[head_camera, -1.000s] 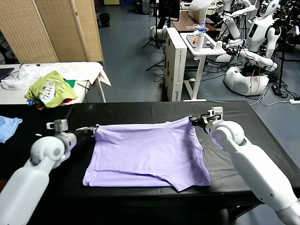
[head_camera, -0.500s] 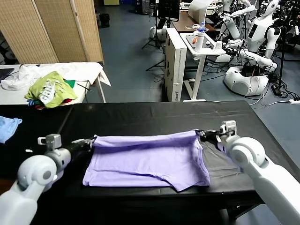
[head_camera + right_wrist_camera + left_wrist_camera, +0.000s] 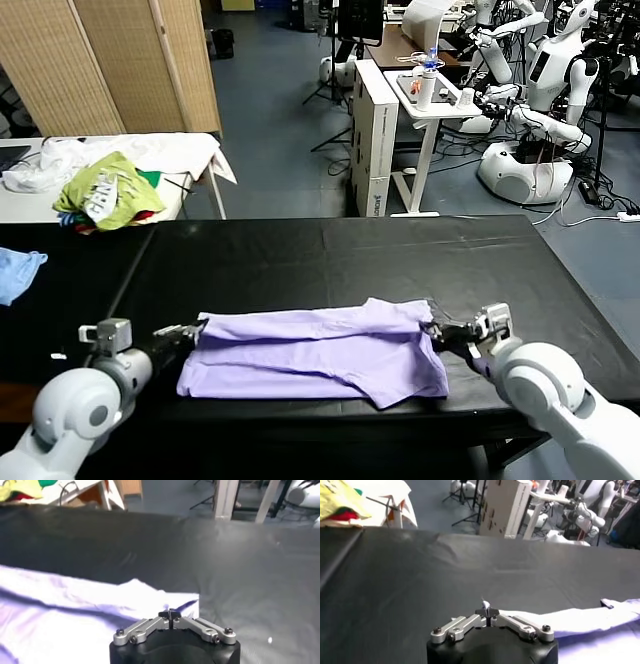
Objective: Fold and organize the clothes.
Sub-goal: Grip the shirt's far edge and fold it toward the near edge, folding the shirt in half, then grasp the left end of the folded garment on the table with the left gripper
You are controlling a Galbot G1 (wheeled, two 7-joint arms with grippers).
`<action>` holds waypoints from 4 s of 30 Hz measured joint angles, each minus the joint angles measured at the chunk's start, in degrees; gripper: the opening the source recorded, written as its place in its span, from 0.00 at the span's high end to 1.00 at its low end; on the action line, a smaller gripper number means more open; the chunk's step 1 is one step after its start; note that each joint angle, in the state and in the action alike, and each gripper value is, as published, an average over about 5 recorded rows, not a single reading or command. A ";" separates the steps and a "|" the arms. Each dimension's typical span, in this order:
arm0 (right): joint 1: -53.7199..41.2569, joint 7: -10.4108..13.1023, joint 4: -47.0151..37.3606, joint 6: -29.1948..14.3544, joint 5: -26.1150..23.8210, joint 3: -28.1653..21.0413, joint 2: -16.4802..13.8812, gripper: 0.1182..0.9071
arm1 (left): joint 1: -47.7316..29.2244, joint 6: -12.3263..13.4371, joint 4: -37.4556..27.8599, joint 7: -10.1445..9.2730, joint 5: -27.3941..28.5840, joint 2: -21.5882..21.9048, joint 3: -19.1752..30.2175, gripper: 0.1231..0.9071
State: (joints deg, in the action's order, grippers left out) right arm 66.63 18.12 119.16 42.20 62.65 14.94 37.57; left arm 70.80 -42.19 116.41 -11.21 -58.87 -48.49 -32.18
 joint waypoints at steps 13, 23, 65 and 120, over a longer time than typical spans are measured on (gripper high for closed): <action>1.55 -0.02 1.24 0.00 0.22 0.11 -0.27 0.91 | 7.86 0.00 4.32 -0.10 2.99 -2.38 -2.99 0.96; 3.49 0.83 4.66 0.00 0.48 2.94 -0.15 0.17 | 11.79 0.00 5.66 -0.22 5.03 -4.39 -5.42 0.96; -9.57 2.55 -13.74 -0.47 -6.60 0.66 17.16 0.00 | 4.51 0.00 -0.22 -1.71 7.68 -7.41 -2.50 0.00; -1.14 -1.30 -4.97 -4.85 -4.70 6.30 11.49 0.00 | -2.91 -0.01 -8.06 -0.54 10.39 -10.55 2.31 0.52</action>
State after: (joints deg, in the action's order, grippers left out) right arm 65.49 16.82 114.18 37.35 57.95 21.24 49.06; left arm 67.89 -42.20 108.35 -11.74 -48.48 -59.04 -29.87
